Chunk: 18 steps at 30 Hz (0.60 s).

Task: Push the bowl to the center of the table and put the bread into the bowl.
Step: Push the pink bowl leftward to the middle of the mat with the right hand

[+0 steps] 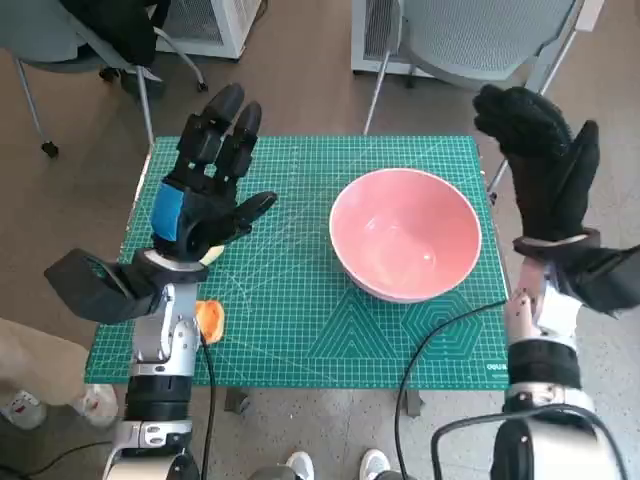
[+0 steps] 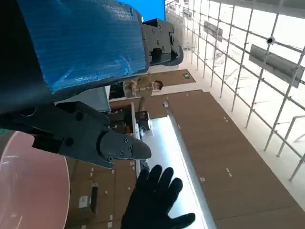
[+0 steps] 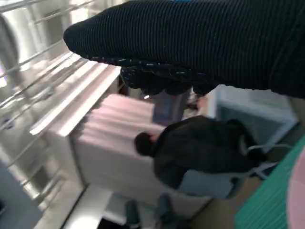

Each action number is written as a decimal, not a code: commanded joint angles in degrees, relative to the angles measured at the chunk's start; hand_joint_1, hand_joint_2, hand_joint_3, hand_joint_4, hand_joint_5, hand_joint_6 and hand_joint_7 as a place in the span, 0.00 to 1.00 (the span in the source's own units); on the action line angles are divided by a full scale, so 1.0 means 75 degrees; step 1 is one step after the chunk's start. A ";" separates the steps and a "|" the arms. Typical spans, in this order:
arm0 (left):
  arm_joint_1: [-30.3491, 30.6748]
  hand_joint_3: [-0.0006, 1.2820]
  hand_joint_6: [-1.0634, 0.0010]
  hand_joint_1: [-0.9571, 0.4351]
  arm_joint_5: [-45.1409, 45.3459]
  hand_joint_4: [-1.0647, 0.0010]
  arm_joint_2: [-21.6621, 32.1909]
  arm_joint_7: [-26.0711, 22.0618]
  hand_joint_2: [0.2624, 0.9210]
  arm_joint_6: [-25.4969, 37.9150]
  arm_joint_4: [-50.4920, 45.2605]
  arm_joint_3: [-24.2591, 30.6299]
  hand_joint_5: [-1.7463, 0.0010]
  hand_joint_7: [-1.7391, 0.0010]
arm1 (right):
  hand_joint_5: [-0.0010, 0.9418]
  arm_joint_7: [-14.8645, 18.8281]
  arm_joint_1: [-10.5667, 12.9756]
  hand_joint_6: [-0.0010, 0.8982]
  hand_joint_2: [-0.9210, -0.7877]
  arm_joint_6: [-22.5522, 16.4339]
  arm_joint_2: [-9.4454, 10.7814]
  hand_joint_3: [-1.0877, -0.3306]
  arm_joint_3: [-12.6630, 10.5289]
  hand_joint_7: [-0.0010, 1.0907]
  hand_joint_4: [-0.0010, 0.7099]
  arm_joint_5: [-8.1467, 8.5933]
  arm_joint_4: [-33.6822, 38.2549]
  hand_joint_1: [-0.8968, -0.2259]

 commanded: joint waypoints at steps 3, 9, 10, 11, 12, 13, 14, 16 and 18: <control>0.0057 0.13 0.96 0.41 0.0050 0.90 -0.0034 0.0016 1.00 -0.0102 0.0059 -0.0001 1.00 0.73 | 0.00 -0.0602 -0.0269 0.02 0.00 0.0450 -0.0333 0.28 -0.0078 0.22 0.05 -0.0374 0.1152 0.36; 0.0082 0.13 0.96 0.41 0.0068 0.90 -0.0061 0.0057 1.00 -0.0112 0.0004 -0.0018 1.00 0.73 | 0.00 -0.1114 -0.0359 0.02 0.00 0.1118 -0.0480 0.26 -0.0076 0.21 0.04 -0.0583 0.1714 0.36; 0.0084 0.13 0.96 0.41 0.0074 0.90 -0.0062 0.0061 1.00 -0.0122 0.0005 -0.0019 1.00 0.74 | 0.00 -0.1218 -0.0358 0.02 0.00 0.1253 -0.0495 0.26 -0.0074 0.20 0.04 -0.0625 0.1787 0.36; 0.0085 0.13 0.96 0.41 0.0078 0.90 -0.0062 0.0064 1.00 -0.0129 0.0006 -0.0020 1.00 0.74 | 0.00 -0.1284 -0.0359 0.02 0.00 0.1337 -0.0503 0.26 -0.0078 0.20 0.04 -0.0658 0.1830 0.36; 0.0087 0.13 0.96 0.41 0.0079 0.90 -0.0061 0.0067 1.00 -0.0135 0.0007 -0.0020 1.00 0.74 | 0.00 -0.1364 -0.0354 0.01 0.00 0.1434 -0.0511 0.26 -0.0074 0.20 0.04 -0.0698 0.1877 0.36; 0.0088 0.13 0.96 0.41 0.0079 0.90 -0.0060 0.0070 1.00 -0.0138 0.0006 -0.0021 1.00 0.74 | 0.00 -0.1419 -0.0352 0.01 0.00 0.1500 -0.0517 0.27 -0.0071 0.20 0.04 -0.0725 0.1906 0.36; 0.0090 0.13 0.96 0.41 0.0077 0.90 -0.0058 0.0070 1.00 -0.0143 0.0008 -0.0020 1.00 0.74 | 0.00 -0.1491 -0.0344 0.01 0.00 0.1574 -0.0522 0.27 -0.0052 0.19 0.04 -0.0767 0.1936 0.36; 0.0092 0.13 0.96 0.41 0.0067 0.90 -0.0053 0.0055 1.00 -0.0168 0.0038 -0.0011 1.00 0.74 | 0.00 -0.1627 -0.0326 0.01 0.00 0.1719 -0.0543 0.27 -0.0014 0.19 0.03 -0.0863 0.1996 0.36; 0.0092 0.13 0.96 0.41 0.0058 0.90 -0.0048 0.0033 1.00 -0.0203 0.0079 -0.0002 1.00 0.74 | 0.00 -0.1750 -0.0301 0.02 0.00 0.1876 -0.0575 0.27 0.0005 0.16 0.02 -0.0966 0.2058 0.37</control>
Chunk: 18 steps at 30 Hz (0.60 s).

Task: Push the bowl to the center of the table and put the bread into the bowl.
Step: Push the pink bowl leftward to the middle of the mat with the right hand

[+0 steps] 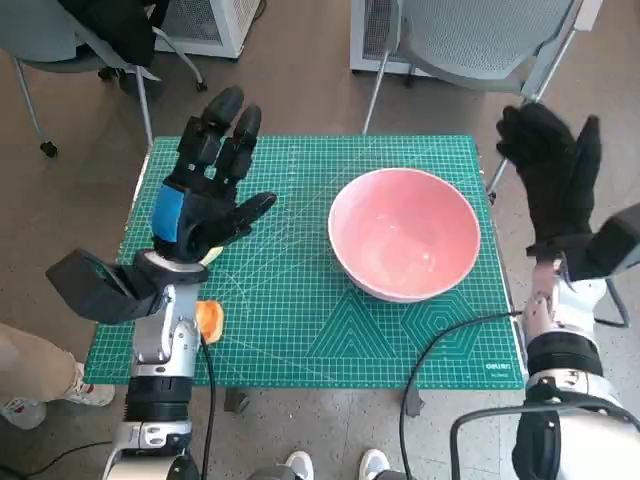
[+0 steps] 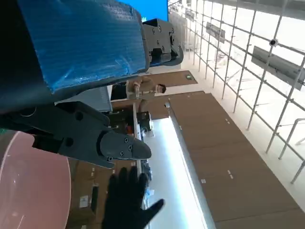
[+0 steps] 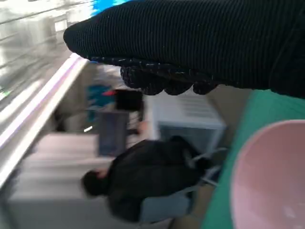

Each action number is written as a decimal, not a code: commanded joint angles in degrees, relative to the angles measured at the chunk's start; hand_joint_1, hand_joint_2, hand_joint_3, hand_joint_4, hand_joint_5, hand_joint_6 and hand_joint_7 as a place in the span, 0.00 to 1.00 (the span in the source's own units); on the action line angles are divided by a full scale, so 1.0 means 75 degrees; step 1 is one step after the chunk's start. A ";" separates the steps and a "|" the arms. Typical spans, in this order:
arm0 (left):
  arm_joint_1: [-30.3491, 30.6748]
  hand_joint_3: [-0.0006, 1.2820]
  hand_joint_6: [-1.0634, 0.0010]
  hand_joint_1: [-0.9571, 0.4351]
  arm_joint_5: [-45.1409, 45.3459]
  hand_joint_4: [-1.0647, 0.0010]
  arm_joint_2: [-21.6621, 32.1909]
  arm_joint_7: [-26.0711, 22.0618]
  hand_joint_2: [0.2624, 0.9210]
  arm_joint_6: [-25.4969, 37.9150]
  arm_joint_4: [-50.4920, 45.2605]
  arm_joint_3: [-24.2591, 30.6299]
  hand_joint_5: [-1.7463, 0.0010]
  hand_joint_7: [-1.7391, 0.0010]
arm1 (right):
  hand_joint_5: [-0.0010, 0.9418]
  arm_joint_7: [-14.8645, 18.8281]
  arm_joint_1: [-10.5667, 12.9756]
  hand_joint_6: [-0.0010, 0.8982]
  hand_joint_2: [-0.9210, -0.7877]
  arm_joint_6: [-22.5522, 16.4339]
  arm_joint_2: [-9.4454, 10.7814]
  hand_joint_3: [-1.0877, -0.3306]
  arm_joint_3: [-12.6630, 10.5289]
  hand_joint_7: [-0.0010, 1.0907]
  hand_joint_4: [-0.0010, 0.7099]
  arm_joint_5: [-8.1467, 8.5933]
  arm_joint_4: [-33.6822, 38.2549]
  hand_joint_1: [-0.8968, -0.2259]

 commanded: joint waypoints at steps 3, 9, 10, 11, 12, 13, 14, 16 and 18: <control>0.0076 0.13 0.95 0.41 0.0051 0.90 -0.0021 -0.0039 1.00 -0.0216 0.0066 0.0011 1.00 0.74 | 0.00 -0.0425 0.0137 0.02 0.00 0.0641 -0.0141 0.24 0.0027 0.13 0.01 -0.0358 0.0309 0.39; 0.0095 0.13 0.95 0.41 0.0072 0.90 -0.0020 0.0007 1.00 -0.0224 0.0045 0.0001 1.00 0.74 | 0.00 -0.0634 0.0254 0.03 0.00 0.1060 -0.0177 0.21 -0.0054 0.11 0.00 -0.0490 0.0416 0.43; 0.0094 0.13 0.95 0.41 0.0075 0.90 -0.0019 0.0015 1.00 -0.0220 0.0047 0.0001 1.00 0.74 | 0.00 -0.0680 0.0273 0.03 0.00 0.1146 -0.0171 0.21 -0.0068 0.10 0.00 -0.0501 0.0433 0.43; 0.0094 0.13 0.95 0.41 0.0076 0.90 -0.0018 0.0020 1.00 -0.0217 0.0048 0.0001 1.00 0.74 | 0.00 -0.0712 0.0285 0.03 0.00 0.1206 -0.0167 0.21 -0.0079 0.10 0.00 -0.0509 0.0441 0.42; 0.0093 0.13 0.95 0.41 0.0073 0.90 -0.0017 0.0023 1.00 -0.0210 0.0049 0.0001 1.00 0.74 | 0.00 -0.0746 0.0302 0.03 0.00 0.1289 -0.0159 0.21 -0.0096 0.10 0.00 -0.0508 0.0456 0.42; 0.0093 0.13 0.95 0.41 0.0070 0.90 -0.0016 0.0025 1.00 -0.0205 0.0049 0.0001 1.00 0.74 | 0.00 -0.0769 0.0313 0.03 0.00 0.1348 -0.0153 0.21 -0.0110 0.10 0.00 -0.0511 0.0464 0.43; 0.0093 0.13 0.95 0.41 0.0072 0.90 -0.0013 0.0031 1.00 -0.0200 0.0048 0.0001 1.00 0.74 | 0.00 -0.0792 0.0341 0.03 0.00 0.1431 -0.0145 0.22 -0.0133 0.10 0.00 -0.0508 0.0476 0.43; 0.0105 0.13 0.95 0.41 0.0073 0.90 -0.0007 0.0038 1.00 -0.0193 0.0032 0.0002 1.00 0.75 | 0.00 -0.0821 0.0387 0.03 0.00 0.1553 -0.0131 0.23 -0.0181 0.09 0.00 -0.0498 0.0487 0.42; 0.0119 0.13 0.95 0.41 0.0075 0.90 -0.0003 0.0042 1.00 -0.0191 0.0018 0.0002 1.00 0.75 | 0.00 -0.0850 0.0416 0.04 0.00 0.1651 -0.0112 0.25 -0.0231 0.08 0.00 -0.0479 0.0489 0.40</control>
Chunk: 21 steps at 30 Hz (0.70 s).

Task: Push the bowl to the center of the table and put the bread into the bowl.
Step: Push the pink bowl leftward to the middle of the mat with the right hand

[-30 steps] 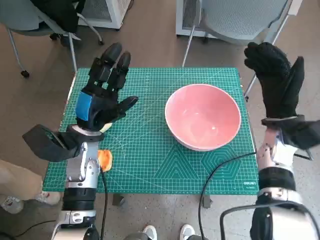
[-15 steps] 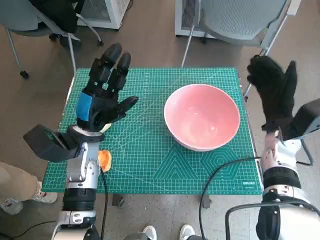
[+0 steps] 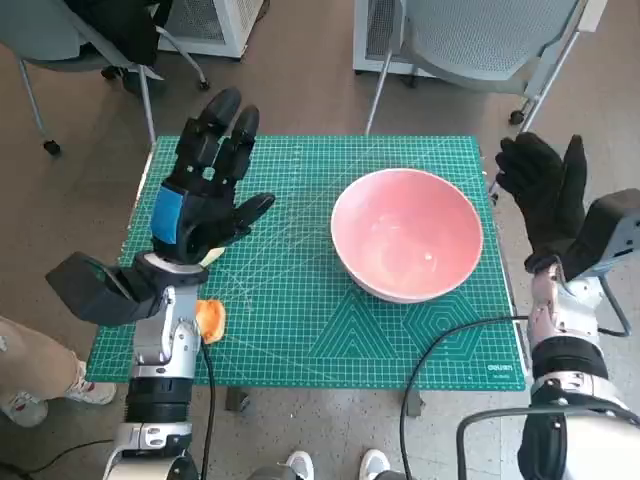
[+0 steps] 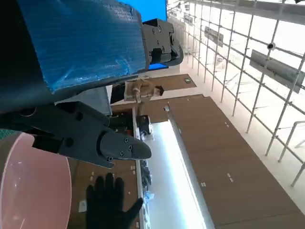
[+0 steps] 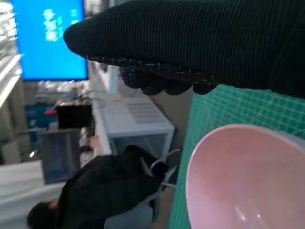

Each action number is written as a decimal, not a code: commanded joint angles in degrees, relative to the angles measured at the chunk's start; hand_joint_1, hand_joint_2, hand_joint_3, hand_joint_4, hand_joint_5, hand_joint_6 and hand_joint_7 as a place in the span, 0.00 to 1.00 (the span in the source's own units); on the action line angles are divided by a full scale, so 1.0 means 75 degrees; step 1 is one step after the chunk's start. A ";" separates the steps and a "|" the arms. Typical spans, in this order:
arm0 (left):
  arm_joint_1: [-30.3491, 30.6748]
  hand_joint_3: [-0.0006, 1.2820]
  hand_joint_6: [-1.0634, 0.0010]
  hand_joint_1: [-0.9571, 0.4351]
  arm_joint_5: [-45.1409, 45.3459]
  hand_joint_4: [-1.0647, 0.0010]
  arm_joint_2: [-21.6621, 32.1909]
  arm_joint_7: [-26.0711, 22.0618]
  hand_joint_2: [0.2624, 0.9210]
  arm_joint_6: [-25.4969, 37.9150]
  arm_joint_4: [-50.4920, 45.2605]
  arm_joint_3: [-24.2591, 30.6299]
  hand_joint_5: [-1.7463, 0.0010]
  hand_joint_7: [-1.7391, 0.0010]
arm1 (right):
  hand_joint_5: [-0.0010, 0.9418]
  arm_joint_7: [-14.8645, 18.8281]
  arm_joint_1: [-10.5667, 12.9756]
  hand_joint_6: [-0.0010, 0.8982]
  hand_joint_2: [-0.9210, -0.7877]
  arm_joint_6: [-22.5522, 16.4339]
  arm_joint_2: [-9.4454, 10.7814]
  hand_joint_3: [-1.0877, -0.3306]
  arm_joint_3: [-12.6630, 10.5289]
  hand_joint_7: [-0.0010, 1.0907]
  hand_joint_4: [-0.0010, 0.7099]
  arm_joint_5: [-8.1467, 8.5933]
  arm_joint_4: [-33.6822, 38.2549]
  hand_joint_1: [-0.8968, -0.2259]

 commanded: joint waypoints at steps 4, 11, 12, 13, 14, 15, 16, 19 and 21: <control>0.0098 0.13 0.95 0.41 0.0083 0.90 0.0000 0.0029 1.00 -0.0081 -0.0025 -0.0003 1.00 0.75 | 0.00 -0.0206 0.0328 0.05 0.00 0.0517 0.0126 0.31 -0.0215 0.08 0.00 0.0009 0.0145 0.37; 0.0110 0.13 0.94 0.41 0.0077 0.90 0.0020 0.0037 1.00 -0.0060 -0.0030 0.0006 1.00 0.75 | 0.00 -0.0281 0.0377 0.07 0.00 0.0622 0.0202 0.32 -0.0256 0.07 0.00 -0.0045 0.0125 0.37; 0.0112 0.13 0.94 0.41 0.0085 0.90 0.0021 0.0039 1.00 -0.0070 -0.0022 0.0005 1.00 0.75 | 0.00 -0.0281 0.0391 0.07 0.00 0.0615 0.0218 0.32 -0.0260 0.07 0.00 -0.0045 0.0121 0.37; 0.0117 0.13 0.94 0.41 0.0088 0.90 0.0023 0.0039 1.00 -0.0075 -0.0021 0.0005 1.00 0.75 | 0.00 -0.0281 0.0402 0.07 0.00 0.0608 0.0230 0.32 -0.0262 0.07 0.00 -0.0044 0.0117 0.38; 0.0123 0.13 0.94 0.41 0.0097 0.90 0.0026 0.0036 1.00 -0.0090 -0.0013 0.0005 1.00 0.75 | 0.00 -0.0274 0.0424 0.07 0.00 0.0597 0.0246 0.32 -0.0267 0.07 0.00 -0.0042 0.0118 0.39; 0.0131 0.13 0.94 0.41 0.0101 0.90 0.0028 0.0034 1.00 -0.0099 -0.0011 0.0006 1.00 0.75 | 0.00 -0.0268 0.0440 0.07 0.00 0.0589 0.0257 0.32 -0.0270 0.07 0.00 -0.0041 0.0119 0.39; 0.0138 0.13 0.94 0.41 0.0105 0.90 0.0032 0.0034 1.00 -0.0104 -0.0008 0.0007 1.00 0.75 | 0.00 -0.0264 0.0455 0.07 0.00 0.0588 0.0272 0.31 -0.0277 0.07 0.00 -0.0036 0.0122 0.39; 0.0161 0.13 0.94 0.41 0.0106 0.89 0.0038 0.0038 1.00 -0.0092 -0.0026 0.0009 1.00 0.75 | 0.00 -0.0258 0.0480 0.07 0.00 0.0585 0.0315 0.31 -0.0291 0.07 0.00 -0.0031 0.0119 0.39; 0.0181 0.13 0.94 0.41 0.0102 0.89 0.0045 0.0046 1.00 -0.0067 -0.0058 0.0011 1.00 0.75 | 0.00 -0.0243 0.0501 0.08 0.00 0.0575 0.0354 0.32 -0.0295 0.07 0.00 -0.0035 0.0120 0.39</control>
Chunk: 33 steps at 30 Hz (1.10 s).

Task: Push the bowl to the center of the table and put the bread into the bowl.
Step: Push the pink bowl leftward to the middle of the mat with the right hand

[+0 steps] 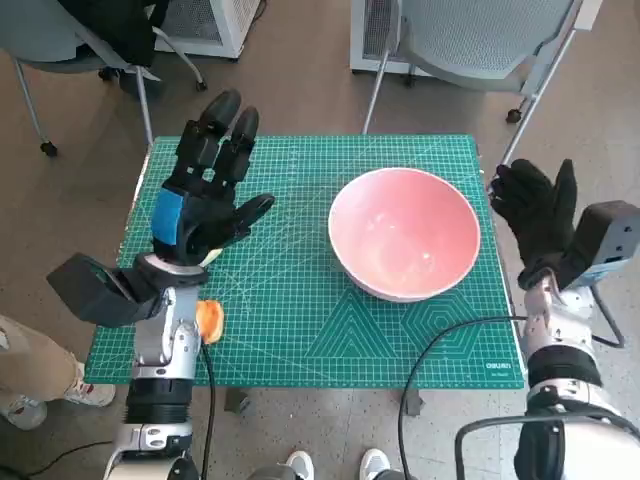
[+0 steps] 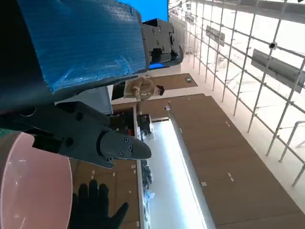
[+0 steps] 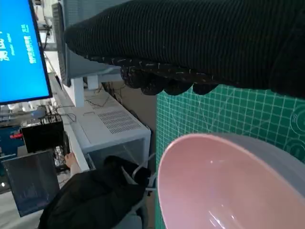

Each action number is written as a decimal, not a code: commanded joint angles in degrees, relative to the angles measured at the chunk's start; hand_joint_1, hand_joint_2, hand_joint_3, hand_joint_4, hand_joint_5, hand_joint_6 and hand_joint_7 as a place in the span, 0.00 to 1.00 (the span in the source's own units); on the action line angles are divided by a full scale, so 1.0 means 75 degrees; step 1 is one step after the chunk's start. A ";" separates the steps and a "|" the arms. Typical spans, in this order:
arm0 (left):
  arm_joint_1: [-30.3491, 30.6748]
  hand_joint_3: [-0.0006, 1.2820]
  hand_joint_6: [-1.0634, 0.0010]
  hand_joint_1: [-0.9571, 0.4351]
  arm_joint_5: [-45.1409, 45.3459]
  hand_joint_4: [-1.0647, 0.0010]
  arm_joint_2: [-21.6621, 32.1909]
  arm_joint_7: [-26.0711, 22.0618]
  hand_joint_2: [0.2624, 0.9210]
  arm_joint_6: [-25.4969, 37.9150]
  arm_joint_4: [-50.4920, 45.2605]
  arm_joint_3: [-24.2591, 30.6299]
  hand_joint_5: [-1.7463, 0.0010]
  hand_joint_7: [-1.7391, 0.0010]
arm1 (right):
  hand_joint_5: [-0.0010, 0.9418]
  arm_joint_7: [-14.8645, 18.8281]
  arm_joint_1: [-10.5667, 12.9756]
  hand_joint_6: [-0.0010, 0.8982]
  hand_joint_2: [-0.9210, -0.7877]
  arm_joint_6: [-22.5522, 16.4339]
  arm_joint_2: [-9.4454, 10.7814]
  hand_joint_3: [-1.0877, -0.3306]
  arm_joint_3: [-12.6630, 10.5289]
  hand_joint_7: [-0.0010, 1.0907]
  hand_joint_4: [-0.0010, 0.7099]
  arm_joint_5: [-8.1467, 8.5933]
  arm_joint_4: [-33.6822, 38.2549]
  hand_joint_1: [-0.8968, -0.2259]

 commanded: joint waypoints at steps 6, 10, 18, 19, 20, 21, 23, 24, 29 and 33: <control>0.0205 0.13 0.94 0.41 0.0064 0.89 0.0075 0.0053 1.00 0.0012 -0.0189 0.0014 1.00 0.75 | 0.00 -0.0038 0.0317 0.09 0.00 0.0101 0.0277 0.32 -0.0023 0.07 0.00 -0.0062 0.0081 0.40; 0.0248 0.13 0.94 0.41 0.0047 0.89 0.0098 0.0080 1.00 0.0062 -0.0283 0.0019 1.00 0.76 | 0.00 -0.0053 0.0335 0.09 0.00 0.0101 0.0378 0.31 0.0024 0.06 0.01 -0.0121 0.0073 0.41; 0.0328 0.13 0.94 0.41 0.0072 0.89 0.0119 0.0125 1.00 0.0101 -0.0394 0.0015 1.00 0.76 | 0.01 -0.0047 0.0343 0.11 0.00 0.0141 0.0591 0.30 0.0081 0.07 0.03 -0.0191 0.0069 0.44; 0.0342 0.13 0.94 0.41 0.0074 0.89 0.0123 0.0131 1.00 0.0102 -0.0406 0.0014 1.00 0.76 | 0.01 -0.0034 0.0345 0.11 0.00 0.0141 0.0619 0.30 0.0089 0.07 0.03 -0.0207 0.0070 0.44; 0.0356 0.13 0.94 0.41 0.0073 0.89 0.0127 0.0135 1.00 0.0105 -0.0421 0.0012 1.00 0.76 | 0.01 -0.0026 0.0348 0.11 0.00 0.0140 0.0638 0.29 0.0093 0.07 0.03 -0.0219 0.0070 0.44; 0.0365 0.13 0.93 0.41 0.0077 0.89 0.0137 0.0143 1.00 0.0108 -0.0427 0.0013 1.00 0.76 | 0.01 -0.0019 0.0347 0.11 0.00 0.0144 0.0667 0.29 0.0099 0.07 0.03 -0.0233 0.0075 0.44; 0.0386 0.13 0.93 0.41 0.0082 0.89 0.0151 0.0163 1.00 0.0124 -0.0453 0.0014 1.00 0.76 | 0.01 -0.0010 0.0341 0.11 0.00 0.0152 0.0717 0.29 0.0107 0.07 0.03 -0.0258 0.0078 0.44; 0.0393 0.13 0.93 0.41 0.0083 0.89 0.0155 0.0173 1.00 0.0133 -0.0467 0.0013 1.00 0.76 | 0.01 -0.0007 0.0336 0.11 0.00 0.0155 0.0736 0.28 0.0110 0.07 0.03 -0.0268 0.0078 0.44; 0.0442 0.13 0.93 0.41 0.0079 0.89 0.0170 0.0225 1.00 0.0202 -0.0574 0.0008 1.00 0.76 | 0.01 0.0008 0.0311 0.12 0.00 0.0137 0.0846 0.28 0.0187 0.06 0.03 -0.0337 0.0071 0.43; 0.0483 0.13 0.93 0.41 0.0080 0.89 0.0179 0.0279 1.00 0.0278 -0.0689 0.0003 1.00 0.76 | 0.00 0.0037 0.0296 0.12 0.00 0.0124 0.0922 0.29 0.0233 0.06 0.03 -0.0349 0.0071 0.41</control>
